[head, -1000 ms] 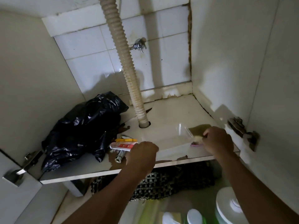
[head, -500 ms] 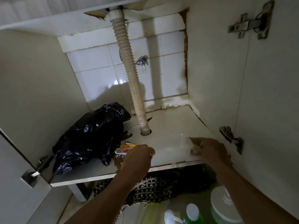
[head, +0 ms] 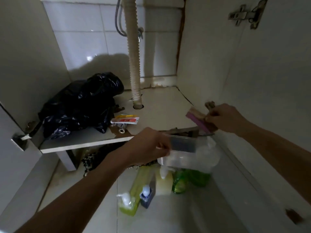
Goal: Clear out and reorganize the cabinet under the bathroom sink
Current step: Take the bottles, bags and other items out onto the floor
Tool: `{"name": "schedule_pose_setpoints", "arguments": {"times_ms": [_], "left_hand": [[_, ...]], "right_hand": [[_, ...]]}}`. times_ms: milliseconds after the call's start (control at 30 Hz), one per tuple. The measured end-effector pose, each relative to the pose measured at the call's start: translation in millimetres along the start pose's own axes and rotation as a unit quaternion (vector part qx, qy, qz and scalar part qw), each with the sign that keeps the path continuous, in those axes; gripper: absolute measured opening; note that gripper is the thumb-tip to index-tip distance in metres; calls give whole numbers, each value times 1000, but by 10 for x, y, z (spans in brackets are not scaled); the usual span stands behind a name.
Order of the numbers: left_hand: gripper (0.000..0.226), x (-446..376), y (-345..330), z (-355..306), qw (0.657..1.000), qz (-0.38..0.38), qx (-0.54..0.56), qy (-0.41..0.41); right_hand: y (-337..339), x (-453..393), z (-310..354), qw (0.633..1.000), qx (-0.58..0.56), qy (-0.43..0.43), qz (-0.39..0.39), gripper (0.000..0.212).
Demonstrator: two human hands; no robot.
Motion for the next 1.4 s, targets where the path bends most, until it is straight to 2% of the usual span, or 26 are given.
{"name": "schedule_pose_setpoints", "arguments": {"times_ms": [167, 300, 367, 467, 567, 733, 800, 900, 1000, 1067, 1133, 1200, 1267, 1333, 1400], "left_hand": [[15, 196, -616, -441, 987, 149, 7, -58], [17, 537, -1304, -437, 973, 225, 16, -55], [17, 722, -1637, -287, 970, 240, 2, -36], [19, 968, -2039, -27, 969, 246, -28, 7], [25, 1132, -2299, 213, 964, 248, -75, 65], [24, 1283, -2469, 534, 961, 228, -81, 136], [24, 1364, -2554, 590, 956, 242, -84, 146], [26, 1446, -2609, 638, 948, 261, -87, 159], [31, 1485, -2631, 651, 939, 289, -87, 163], [35, 1463, -2590, 620, 937, 298, -92, 158], [34, 1359, -2438, 578, 942, 284, -106, 144], [32, 1184, -2164, 564, 950, 252, -127, 129], [29, 967, -1776, 633, 956, 217, -139, 138], [25, 721, -1275, 806, 960, 172, -152, 163], [21, 488, -643, 1035, 963, 96, -147, 204]], "right_hand": [[-427, 535, 70, 971, 99, 17, 216, 17], [-1054, 963, -187, 912, 148, -4, 383, 31], [-1366, 1140, -335, 883, 178, -8, 433, 29], [-1767, 1248, -520, 876, 194, -4, 441, 28], [-2066, 1324, -754, 891, 182, -25, 415, 9], [-2325, 1323, -1035, 910, 199, -41, 361, 33], [-2396, 1342, -1041, 908, 207, -29, 363, 39], [-2540, 1374, -1004, 893, 215, 5, 395, 25], [-2627, 1391, -877, 868, 226, 37, 440, 24], [-2551, 1302, -704, 869, 232, 56, 434, 25], [-2454, 1213, -495, 857, 234, 73, 452, 29], [-2392, 1239, -278, 808, 242, 100, 527, 17], [-2235, 1269, 69, 777, 200, 128, 583, 21], [-2009, 1122, 480, 785, 145, 165, 579, 18], [-1729, 770, 901, 824, 95, 216, 515, 14]]}}
Point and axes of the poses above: each hand's wrist, its own x-axis away from the middle knuckle, its own y-axis out of the back of the hand, z = x × y, the point moved 10 cm from there along -x, towards the middle knuckle, and after that the axes turned 9 degrees about y, right-handed, at the moved point
